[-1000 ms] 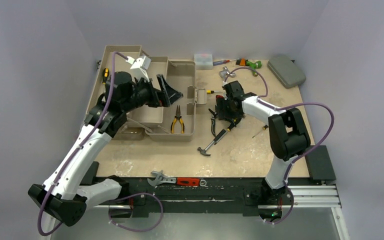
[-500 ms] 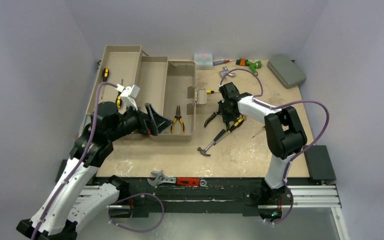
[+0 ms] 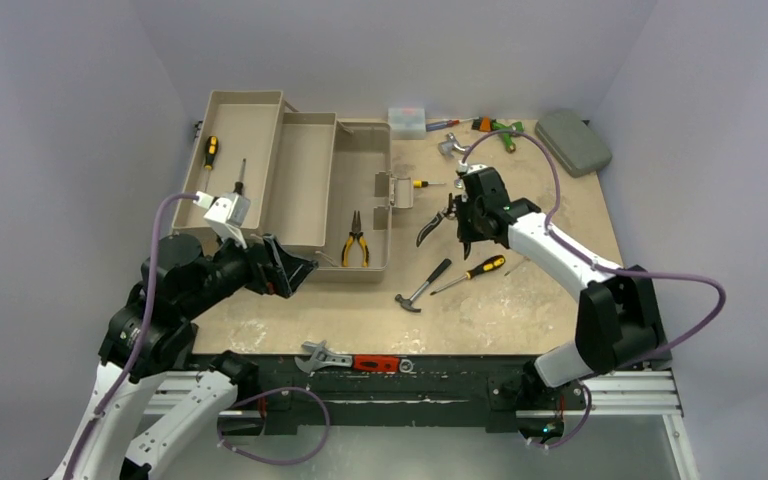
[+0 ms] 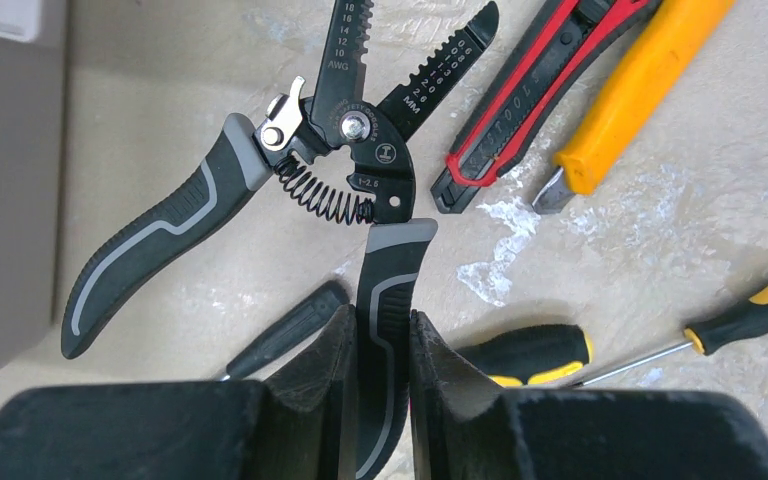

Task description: Pack the tool kit

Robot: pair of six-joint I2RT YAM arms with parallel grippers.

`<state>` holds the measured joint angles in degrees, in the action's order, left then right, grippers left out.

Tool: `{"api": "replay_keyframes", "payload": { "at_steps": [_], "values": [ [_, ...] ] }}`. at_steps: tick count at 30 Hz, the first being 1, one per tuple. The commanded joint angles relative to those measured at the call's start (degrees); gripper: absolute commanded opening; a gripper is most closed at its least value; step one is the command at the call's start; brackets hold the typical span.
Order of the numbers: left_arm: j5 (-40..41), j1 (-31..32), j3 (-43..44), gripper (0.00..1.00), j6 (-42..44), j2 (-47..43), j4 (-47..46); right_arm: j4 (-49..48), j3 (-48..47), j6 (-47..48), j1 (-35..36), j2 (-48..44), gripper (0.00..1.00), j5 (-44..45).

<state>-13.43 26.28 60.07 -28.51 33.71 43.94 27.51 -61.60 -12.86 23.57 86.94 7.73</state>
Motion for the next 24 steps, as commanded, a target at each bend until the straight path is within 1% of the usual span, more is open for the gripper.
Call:
{"api": "replay_keyframes", "payload": {
  "at_steps": [1,3,6,9,14,17,19,24],
  "values": [
    [3.63,0.08,4.76,1.0,6.5,0.71,3.11,-1.57,0.9,-1.11,-0.06,-7.11,0.0,-0.93],
    [4.97,0.08,5.85,1.0,10.02,1.35,4.29,-0.23,0.26,-1.28,-0.02,-9.25,0.0,1.53],
    [8.37,0.08,6.93,1.0,13.68,2.04,6.45,4.1,-3.12,-1.13,-0.04,-10.32,0.0,5.35],
    [11.69,0.08,5.84,1.0,16.7,2.01,6.01,6.01,-5.45,-1.12,0.4,-10.61,0.0,6.1],
    [14.91,0.08,3.72,1.0,17.46,1.72,3.29,6.93,-8.81,-1.22,2.79,-10.41,0.0,7.47],
    [13.82,0.06,-1.69,1.0,16.71,-1.2,-2.27,7.2,-11.26,-1.49,4.27,-9.97,0.0,7.37],
    [11.08,0.02,-4.76,1.0,17.09,-3.04,-5.0,7.28,-12.84,-1.7,4.88,-9.65,0.0,6.99],
    [7.33,0.01,-6.64,0.99,17.1,-4.08,-4.81,6.77,-16.15,-2.22,6.91,-8.76,0.0,5.93]
  ]
}}
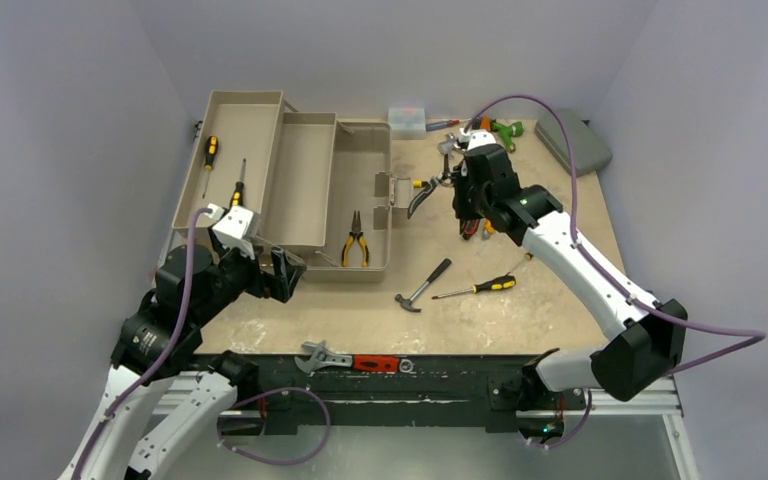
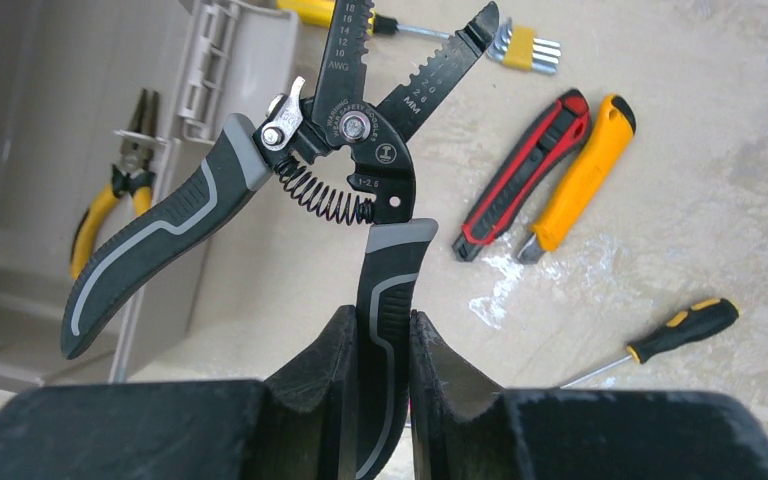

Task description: Pack the tool kit

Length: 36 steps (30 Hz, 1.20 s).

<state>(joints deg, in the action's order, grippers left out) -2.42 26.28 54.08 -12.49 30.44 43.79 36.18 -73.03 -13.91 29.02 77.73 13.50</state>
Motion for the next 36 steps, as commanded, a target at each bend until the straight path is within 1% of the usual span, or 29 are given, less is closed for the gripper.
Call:
{"api": "replay_keyframes", "payload": {
  "at_steps": [1,4,7,11,14,17,23,26,28,32,35,36],
  "values": [
    [-4.48,0.0,-0.91,1.0,0.92,-0.94,-4.6,-2.17,-5.35,-1.43,2.06,0.83,0.0,0.2],
    [-6.15,0.0,-1.4,0.99,0.8,-1.35,-4.82,-2.74,-7.86,-1.79,4.54,3.11,0.0,1.15],
    [-6.43,0.0,-1.61,0.99,0.89,-1.9,-4.88,-1.85,-11.82,-1.83,7.07,7.57,0.0,2.08],
    [-3.71,-0.11,-1.36,0.99,0.71,-2.86,-4.13,0.57,-18.32,-1.69,10.26,14.99,0.0,4.04],
    [-1.65,-0.01,-1.96,0.99,0.71,-4.63,-4.3,1.71,-22.37,-1.43,13.09,19.54,0.0,6.66],
    [-1.45,-0.01,-2.41,0.99,0.8,-5.85,-4.59,3.53,-26.07,-1.24,15.38,24.56,0.0,10.2],
    [-1.71,-0.03,-2.22,0.99,0.98,-5.38,-3.98,7.68,-32.92,-0.3,20.23,33.85,0.0,19.25],
    [-1.8,-0.05,-2.25,0.99,0.97,-5.3,-3.97,9.09,-35.92,-0.13,21.88,37.72,0.0,22.05],
    [-1.88,-0.03,-2.26,0.99,0.97,-5.18,-4.06,8.92,-37.3,-0.32,22.6,39.38,0.0,21.04],
    [-1.94,-0.06,-2.27,0.99,0.93,-4.79,-3.74,4.48,-36.59,-1.86,22.84,39.84,0.0,11.19],
    [-2.13,-0.01,-2.28,0.99,0.89,-4.28,-3.54,0.45,-34.72,-3.51,22.85,39.94,0.0,5.71],
    [-2.29,-0.02,-2.31,0.98,0.89,-4.18,-3.62,-0.21,-34.58,-3.93,22.84,40.15,0.03,4.79]
  ]
}}
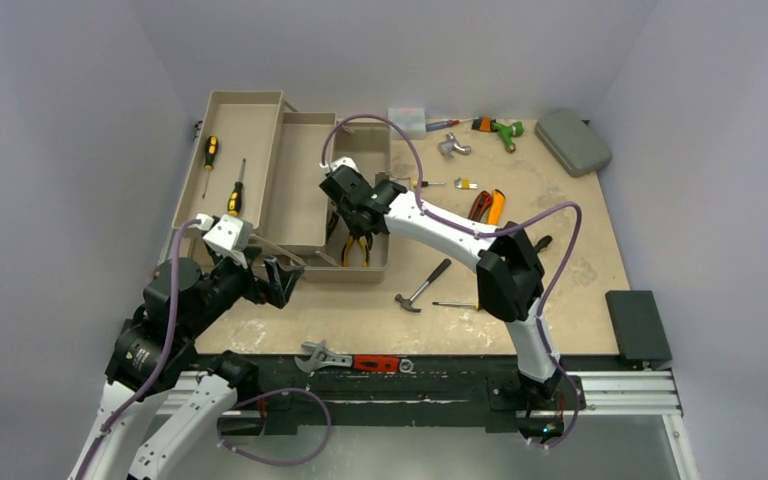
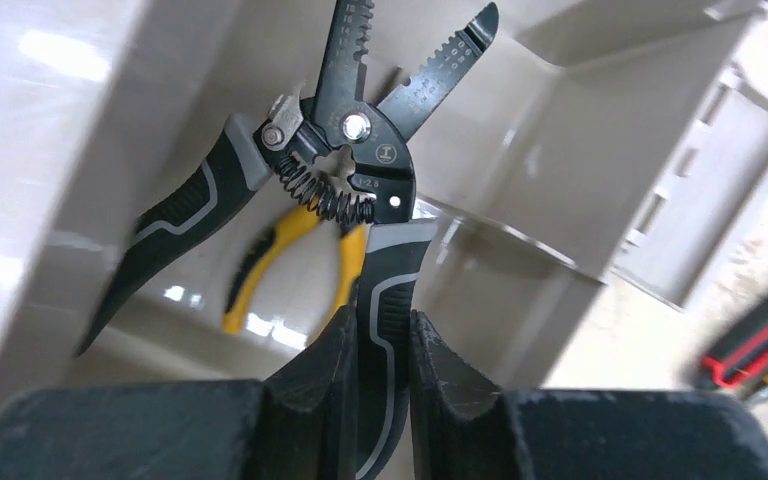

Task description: Pack the tool kit

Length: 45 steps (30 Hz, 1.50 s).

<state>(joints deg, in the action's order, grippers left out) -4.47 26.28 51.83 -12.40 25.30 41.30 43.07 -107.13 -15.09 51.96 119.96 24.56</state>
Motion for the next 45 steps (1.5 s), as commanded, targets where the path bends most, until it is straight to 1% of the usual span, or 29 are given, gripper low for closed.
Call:
{"api": "replay_keyframes", "payload": {
  "at_steps": [1,2,3,4,6,9,12,17,22,24,25,26,27,28,29,30,31,33,34,35,36,38,41,43,45],
  "values": [
    [-0.39,-0.03,0.0,0.98,0.8,1.1,-1.09,-7.56,-0.31,-3.19,-0.1,-1.98,0.09,-7.07],
    [-0.52,-0.01,-0.04,0.98,0.8,1.15,-1.11,-7.95,0.0,-3.55,-0.15,-1.91,0.16,-7.9],
    [-0.66,0.0,-0.04,0.98,0.8,1.22,-1.15,-8.29,0.52,-4.16,-0.11,-2.2,0.29,-8.83],
    [-0.71,0.0,-0.11,0.98,0.8,1.26,-1.15,-8.54,1.32,-5.3,-0.11,-2.8,0.36,-9.22],
    [-0.87,-0.01,-0.03,0.98,0.8,1.32,-1.05,-10.05,3.97,-5.82,-0.11,-5.68,0.45,-8.57],
    [-0.98,-0.01,-0.04,0.98,0.8,1.42,-1.07,-11.52,8.24,-6.29,-0.2,-10.51,0.48,-6.7],
    [-1.19,-0.05,-0.06,0.98,0.72,1.35,-1.02,-11.7,12.76,-7.4,-0.2,-15.75,0.48,-4.64],
    [-1.49,0.0,-0.17,0.98,0.71,1.33,-0.6,-11.42,23.65,-10.68,-0.2,-27.06,0.43,-1.47],
    [-1.98,-0.07,-0.26,0.98,0.46,1.66,-0.68,-10.36,33.62,-15.87,-0.24,-37.24,0.47,2.9],
    [-2.02,-0.01,-0.15,0.98,0.22,1.76,-0.61,-8.61,36.8,-20.3,-0.55,-39.89,0.5,5.17],
    [-1.76,0.0,-0.13,0.98,0.11,1.73,-0.39,-7.21,38.02,-23.43,-0.7,-40.73,0.58,6.33],
    [-1.48,-0.01,-0.14,0.98,0.1,1.58,-0.35,-4.98,39.1,-26.98,-0.99,-41.26,0.69,7.78],
    [-1.14,-0.01,-0.14,0.99,0.03,1.47,-0.29,-2.31,39.87,-31.15,-1.21,-41.64,0.74,9.49],
    [-0.92,-0.01,-0.22,0.99,0.01,1.31,-0.26,0.12,40.66,-35.62,-1.66,-41.89,0.76,10.83],
    [-0.88,-0.05,-0.2,0.99,0.01,1.25,-0.32,2.96,41.39,-38.98,-2.03,-42.22,0.79,12.05],
    [-0.81,-0.01,-0.27,0.99,-0.07,1.17,-0.34,5.94,42.37,-42.04,-2.26,-42.76,0.8,13.75],
    [-0.8,0.0,-0.27,0.99,-0.08,1.2,-0.29,8.84,43.94,-48.23,-2.52,-43.51,0.79,15.7],
    [-0.88,0.0,-0.28,0.99,-0.08,1.36,-0.34,11.13,48.1,-54.77,-3.2,-46.07,0.78,15.82],
    [-0.97,0.0,-0.28,0.99,-0.03,1.49,-0.22,11.8,50.49,-57.68,-4.13,-47.62,0.86,15.38],
    [-1.1,0.0,-0.32,0.99,0.01,1.57,-0.21,12.29,52.59,-60.39,-5.01,-49.35,0.95,14.7],
    [-1.19,-0.03,-0.33,0.99,0.01,1.71,-0.21,11.8,55.04,-61.78,-6.25,-51.5,0.98,13.74],
    [-1.29,-0.02,-0.33,0.99,0.08,1.79,-0.09,10.3,60.29,-65.11,-9.36,-56.83,0.99,11.71],
    [-1.3,-0.06,-0.32,0.99,0.1,1.66,-0.09,9.71,66.5,-71.54,-13.01,-64.05,0.99,11.35],
    [-1.32,0.0,-0.37,0.99,0.08,1.6,-0.05,9.21,69.0,-74.06,-13.86,-67.62,0.99,12.45],
    [-1.41,0.0,-0.37,0.99,0.12,1.52,-0.03,11.87,69.94,-78.03,-14.37,-69.1,0.99,13.82]
  ]
}}
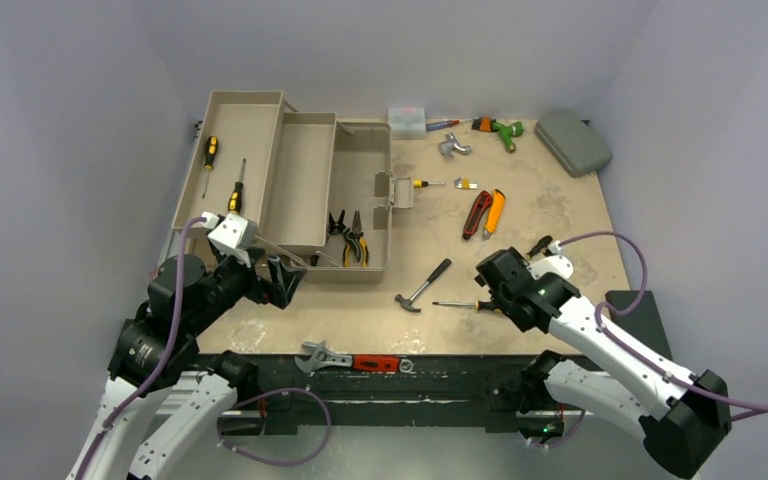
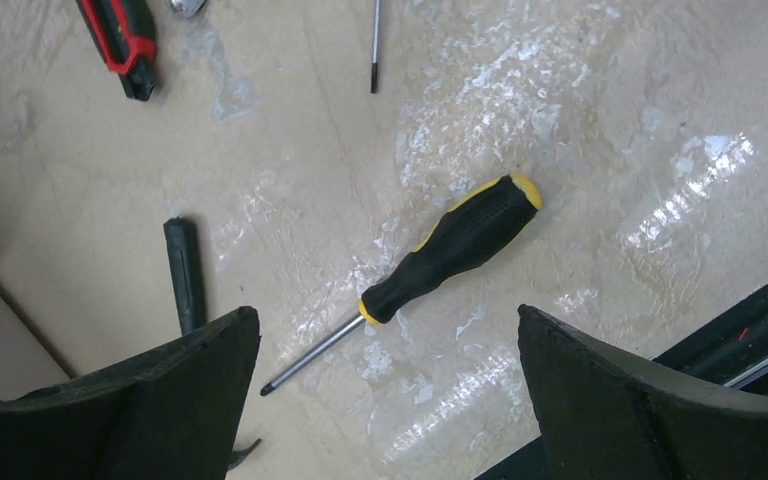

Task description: Pack the tool kit

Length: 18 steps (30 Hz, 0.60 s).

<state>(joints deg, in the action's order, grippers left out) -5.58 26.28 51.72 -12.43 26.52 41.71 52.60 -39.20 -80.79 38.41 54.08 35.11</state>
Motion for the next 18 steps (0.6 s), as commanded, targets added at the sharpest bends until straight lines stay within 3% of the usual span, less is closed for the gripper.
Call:
{"api": "replay_keyframes", "payload": {
  "at_steps": [1,4,8,12,15,18],
  "values": [
    [-0.33,0.0,-0.3,0.99,0.12,0.28,-0.44,4.79,2.1,-15.3,-1.06,-3.17,0.99,3.85],
    [-0.4,-0.03,-0.44,0.99,0.12,0.65,-0.61,8.18,2.9,-21.95,-2.22,-1.82,0.99,3.18],
    [-0.59,-0.01,-0.23,0.99,0.12,1.93,-0.19,5.81,5.67,-25.8,-3.69,-1.75,0.99,0.61],
    [-0.77,0.0,-0.04,0.99,0.21,2.8,0.21,-0.69,9.21,-24.89,-6.97,-2.89,0.98,-1.63],
    [-0.61,-0.01,-0.13,0.99,0.29,2.83,0.18,-6.02,11.31,-22.15,-10.92,-2.83,0.88,-3.47],
    [-0.54,0.0,-0.12,0.99,0.36,2.91,0.16,-9.6,12.4,-20.03,-14.0,-1.07,0.85,-5.43]
  ]
}}
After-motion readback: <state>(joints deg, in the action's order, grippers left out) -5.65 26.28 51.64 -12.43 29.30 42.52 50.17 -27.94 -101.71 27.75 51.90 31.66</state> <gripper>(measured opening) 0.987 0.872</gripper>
